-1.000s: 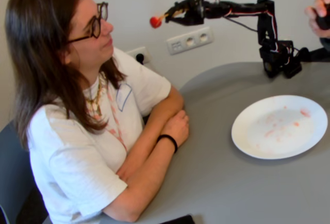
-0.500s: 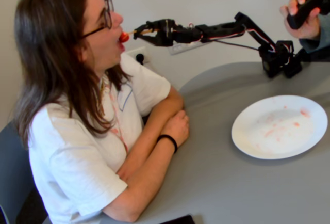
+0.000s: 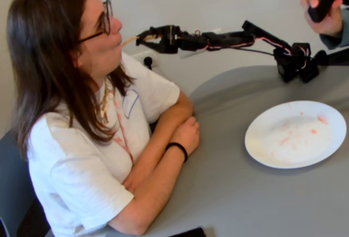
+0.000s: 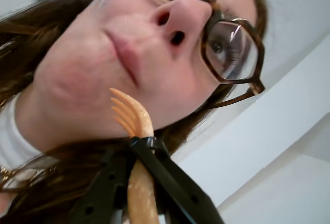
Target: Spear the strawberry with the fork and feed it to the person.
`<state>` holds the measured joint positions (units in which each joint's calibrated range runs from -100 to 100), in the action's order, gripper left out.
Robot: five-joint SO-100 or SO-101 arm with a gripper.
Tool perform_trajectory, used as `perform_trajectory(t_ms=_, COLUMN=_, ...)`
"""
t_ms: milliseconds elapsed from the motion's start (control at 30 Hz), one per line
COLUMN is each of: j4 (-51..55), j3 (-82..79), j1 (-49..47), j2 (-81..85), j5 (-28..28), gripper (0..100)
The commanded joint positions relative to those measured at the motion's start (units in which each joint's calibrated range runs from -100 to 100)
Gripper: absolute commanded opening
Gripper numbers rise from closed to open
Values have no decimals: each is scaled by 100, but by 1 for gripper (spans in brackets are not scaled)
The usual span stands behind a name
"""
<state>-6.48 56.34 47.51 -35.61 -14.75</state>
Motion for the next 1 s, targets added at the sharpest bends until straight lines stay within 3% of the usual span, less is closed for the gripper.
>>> perform_trajectory(t_ms=0, j4=1031, j3=218, j1=-42, j2=1066, j5=-24, gripper=1)
perform_trajectory(t_ms=100, j4=1962, j3=218, j1=-42, j2=1871, j5=-24, gripper=1)
perform_trajectory(t_ms=200, j4=3798, j3=173, j1=-64, j2=3074, j5=-24, gripper=1)
perform_trajectory(t_ms=233, j4=5243, j3=182, j1=-71, j2=3879, j5=-24, gripper=1)
perform_trajectory(t_ms=300, j4=6244, j3=146, j1=-146, j2=4438, j5=-24, gripper=1)
perform_trajectory(t_ms=433, j4=8724, j3=128, j1=-795, j2=5827, j5=39, gripper=1)
perform_trajectory(t_ms=600, j4=10596, j3=119, j1=-1945, j2=6852, j5=39, gripper=1)
perform_trajectory(t_ms=767, j4=10639, j3=-1342, j1=-2728, j2=8936, j5=44, gripper=1)
perform_trajectory(t_ms=967, j4=10195, j3=-4372, j1=-3497, j2=11409, j5=44, gripper=1)
